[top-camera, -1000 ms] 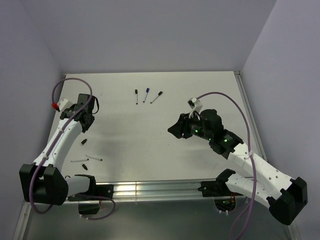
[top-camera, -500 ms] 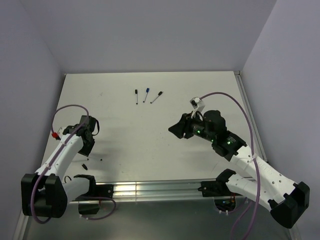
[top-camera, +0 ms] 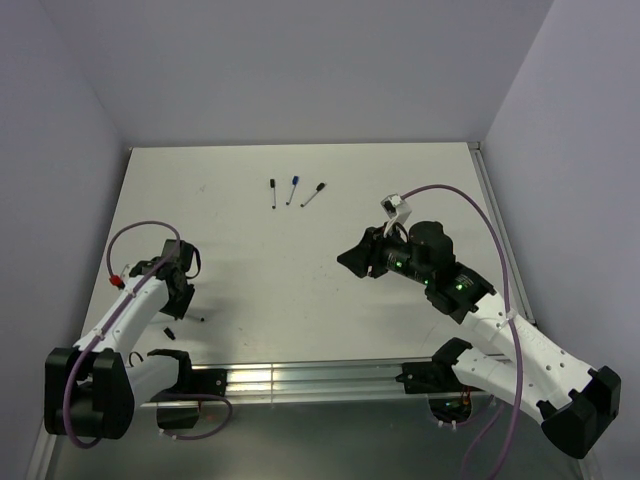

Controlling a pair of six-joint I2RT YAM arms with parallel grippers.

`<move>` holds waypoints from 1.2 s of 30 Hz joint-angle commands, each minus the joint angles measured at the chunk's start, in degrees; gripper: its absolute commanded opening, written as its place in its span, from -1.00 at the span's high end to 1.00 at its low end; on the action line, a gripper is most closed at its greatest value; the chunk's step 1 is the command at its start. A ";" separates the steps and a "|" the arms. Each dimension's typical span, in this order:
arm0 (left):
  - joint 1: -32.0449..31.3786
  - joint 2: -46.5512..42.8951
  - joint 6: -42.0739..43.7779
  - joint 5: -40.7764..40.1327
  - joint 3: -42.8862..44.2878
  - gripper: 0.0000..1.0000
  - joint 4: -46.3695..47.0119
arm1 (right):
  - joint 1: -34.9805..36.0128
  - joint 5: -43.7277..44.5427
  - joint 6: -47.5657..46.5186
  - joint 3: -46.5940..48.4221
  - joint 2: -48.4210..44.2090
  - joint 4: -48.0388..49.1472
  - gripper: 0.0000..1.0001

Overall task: Insert the pens into the pen caps
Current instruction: Pick up the pen from the center of the board.

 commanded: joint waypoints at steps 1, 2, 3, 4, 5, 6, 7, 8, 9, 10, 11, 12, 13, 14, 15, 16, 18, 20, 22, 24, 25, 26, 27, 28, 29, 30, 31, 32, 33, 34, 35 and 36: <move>0.09 0.14 -0.99 0.51 -0.49 0.29 2.04 | -0.41 -0.54 0.00 -0.61 -0.75 2.53 -0.01; 0.09 0.14 -1.25 0.34 -0.49 0.29 1.87 | -0.41 -0.54 0.00 -0.61 -0.75 2.53 -0.01; 0.09 0.06 -1.25 0.43 -0.49 0.29 2.21 | -0.41 -0.62 0.00 -0.61 -0.75 2.53 -0.01; 0.09 -0.03 -1.25 0.43 -0.57 0.29 2.22 | -0.41 -0.62 0.00 -0.70 -0.75 2.70 -0.01; 0.18 0.14 -1.51 0.34 -0.49 0.29 1.87 | -0.41 -0.62 0.00 -0.61 -0.75 2.70 -0.01; 0.09 0.23 -1.43 0.25 -0.49 0.29 1.87 | -0.41 -0.62 0.00 -0.78 -0.75 2.70 -0.01; 0.09 0.32 -1.86 0.08 -0.40 0.28 1.52 | -0.24 -0.62 0.00 -0.70 -0.75 2.70 -0.01; 0.09 0.49 -2.13 -0.01 -0.40 0.28 1.17 | -0.33 -0.62 0.00 -0.78 -0.75 2.70 -0.01; 0.09 0.41 -2.39 -0.19 -0.49 0.28 0.99 | -0.41 -0.62 0.00 -0.70 -0.75 2.62 -0.01; 0.09 0.41 -2.66 -0.28 -0.66 0.28 0.90 | -0.33 -0.71 0.00 -0.70 -0.75 2.70 -0.01; 0.09 0.23 -2.74 -0.19 -0.84 0.28 0.90 | -0.41 -0.62 0.00 -0.78 -0.75 2.70 -0.01; 0.09 0.06 -2.75 -0.28 -0.93 0.28 0.90 | -0.41 -0.62 0.09 -0.78 -0.66 2.62 -0.01; 0.09 0.06 -3.18 -0.36 -1.10 0.28 0.73 | -0.33 -0.62 0.01 -0.78 -0.75 2.70 -0.01; 0.09 -0.03 -3.10 -0.45 -1.19 0.28 0.81 | -0.41 -0.62 0.00 -0.78 -0.66 2.70 -0.01; 0.09 -0.12 -3.18 -0.37 -1.28 0.28 0.90 | -0.41 -0.62 0.00 -0.87 -0.66 2.70 -0.01; 0.09 -0.12 -3.19 -0.28 -1.45 0.26 1.07 | -0.33 -0.62 0.00 -0.87 -0.66 2.79 -0.01; 0.09 0.40 -3.18 -0.10 -1.54 0.25 1.43 | -0.41 -0.62 0.00 -0.79 -0.57 2.62 -0.01; 0.09 0.76 -3.10 0.25 -1.72 0.24 1.95 | -0.33 -0.71 0.00 -0.87 -0.57 2.70 -0.01; 0.09 0.93 -3.18 0.34 -1.98 0.22 2.48 | -0.33 -0.71 -0.08 -0.78 -0.40 2.62 -0.01; 0.09 1.37 -3.18 0.34 -2.24 0.22 2.83 | -0.41 -0.71 -0.08 -0.79 -0.49 2.62 -0.01; 0.09 1.46 -3.27 0.25 -2.33 0.22 2.83 | -0.41 -0.62 -0.08 -0.78 -0.49 2.62 -0.01; 0.09 1.55 -3.10 0.34 -2.42 0.22 3.27 | -0.33 -0.62 -0.08 -0.87 -0.40 2.62 -0.01; 0.09 1.81 -3.27 0.34 -2.59 0.22 3.36 | -0.33 -0.62 -0.08 -0.79 -0.48 2.53 -0.01; 0.09 1.81 -3.27 0.34 -2.77 0.22 3.62 | -0.41 -0.62 -0.08 -0.78 -0.49 2.61 -0.01; 0.09 1.90 -3.10 0.43 -2.86 0.22 3.80 | -0.41 -0.62 -0.08 -0.78 -0.49 2.62 -0.01; 0.09 2.16 -3.10 0.43 -3.03 0.23 4.24 | -0.41 -0.62 -0.08 -0.87 -0.49 2.53 -0.01; 0.09 2.34 -3.10 0.51 -3.12 0.23 4.33 | -0.33 -0.62 -0.08 -0.79 -0.49 2.53 -0.01; 0.09 2.51 -3.10 0.60 -3.21 0.22 4.59 | -0.33 -0.62 -0.08 -0.87 -0.40 2.61 -0.01; 0.09 2.95 -3.27 0.43 -3.21 0.23 4.42 | -0.33 -0.62 -0.08 -0.79 -0.48 2.62 -0.01; 0.09 3.13 -3.27 0.43 -3.21 0.23 4.42 | -0.33 -0.54 -0.08 -0.87 -0.57 2.62 -0.01; 0.09 3.31 -3.19 0.34 -3.21 0.24 4.50 | -0.41 -0.54 -0.08 -0.87 -0.57 2.62 -0.01; 0.09 3.31 -3.45 0.25 -3.30 0.25 4.59 | -0.33 -0.54 -0.17 -0.79 -0.57 2.53 -0.01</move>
